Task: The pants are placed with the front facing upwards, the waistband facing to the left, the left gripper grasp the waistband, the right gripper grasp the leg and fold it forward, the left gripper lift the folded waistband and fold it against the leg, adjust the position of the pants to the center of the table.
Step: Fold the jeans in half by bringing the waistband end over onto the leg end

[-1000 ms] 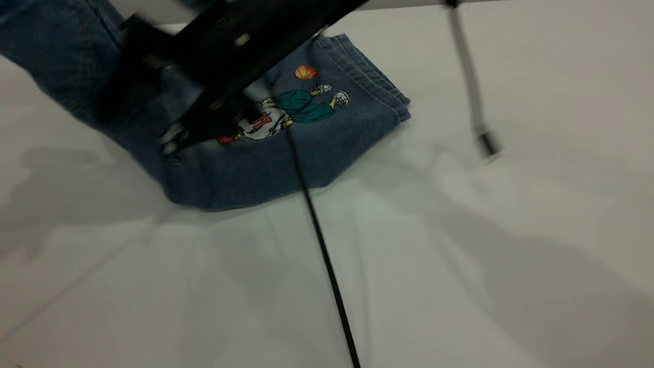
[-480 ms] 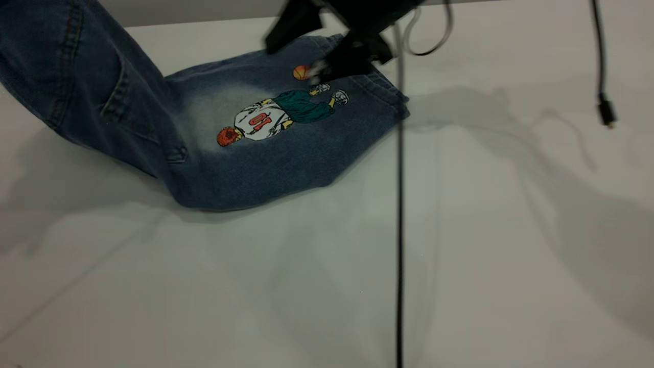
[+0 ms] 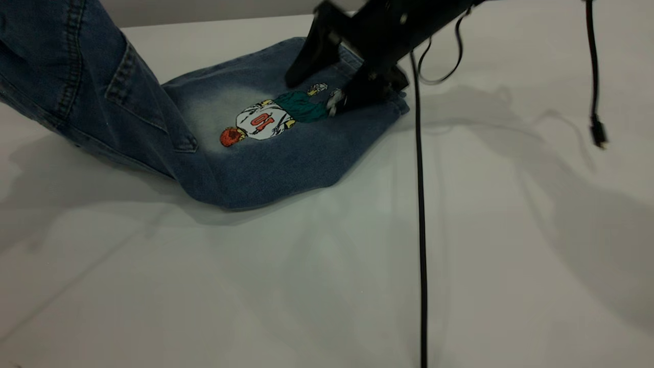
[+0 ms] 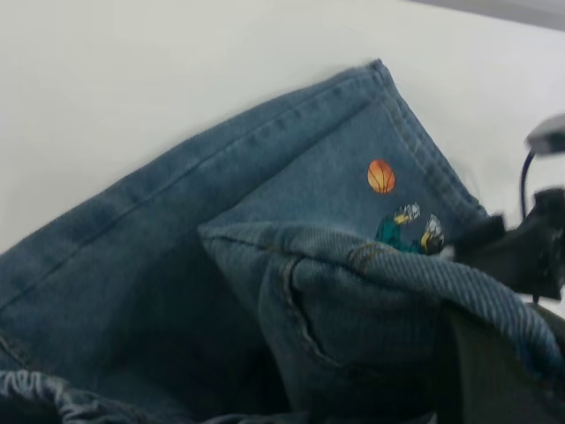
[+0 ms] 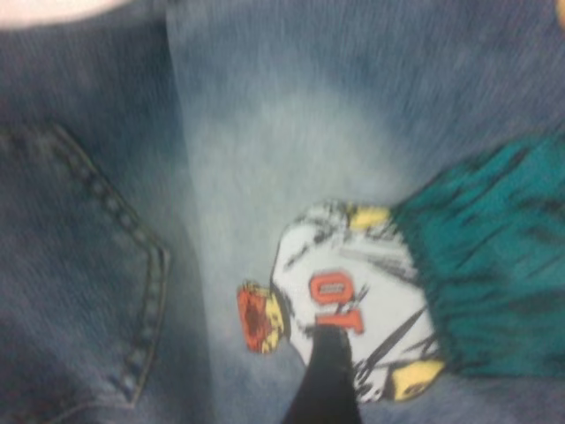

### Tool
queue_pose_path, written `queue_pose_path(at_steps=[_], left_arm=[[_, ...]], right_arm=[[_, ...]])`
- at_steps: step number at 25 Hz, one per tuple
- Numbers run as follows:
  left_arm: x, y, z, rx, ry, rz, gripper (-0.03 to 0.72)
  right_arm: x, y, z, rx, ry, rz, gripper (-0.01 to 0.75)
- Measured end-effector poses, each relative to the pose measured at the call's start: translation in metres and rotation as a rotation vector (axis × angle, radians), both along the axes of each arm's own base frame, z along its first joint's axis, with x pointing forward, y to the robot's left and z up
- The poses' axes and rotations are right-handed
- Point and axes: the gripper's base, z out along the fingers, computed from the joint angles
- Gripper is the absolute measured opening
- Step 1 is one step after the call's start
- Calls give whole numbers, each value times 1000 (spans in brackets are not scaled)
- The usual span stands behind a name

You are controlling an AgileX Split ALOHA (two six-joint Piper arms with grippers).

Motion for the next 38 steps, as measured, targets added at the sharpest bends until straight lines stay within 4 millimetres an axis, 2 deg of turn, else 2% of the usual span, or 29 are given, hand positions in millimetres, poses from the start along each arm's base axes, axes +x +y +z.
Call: queue_pose_path(at_steps=[3,9,12,16,23,28,30,35,38], left_arm=[[4,-5,-4,-16,0,-20,95],[27,-34,-13,-5,2,-108,95],[38,-49,-15,-3,-1,-147,95],[50,-64,-17,4,-13,-173,95],[71,-110,-16,-12,-48,-276,95],[75,-138,-40,-1,3,-338,95],[75,-141,-48,1,20,-346,95],[79,-141,-48,20,-9,-305,95],[83,-148,-54,33,-23,-287,95]], right_arm=[[-6,12,-6,8,16,9,547],[-20,35,-9,2,7,69,547],[-17,29,-7,7,14,63,547],[0,10,11,51,-2,16,547],[-7,22,21,110,19,85,547],[20,-9,56,183,-33,44,547],[34,-28,72,207,-69,2,547],[58,-78,94,244,-92,-91,547],[67,-97,108,302,-118,-134,547]])
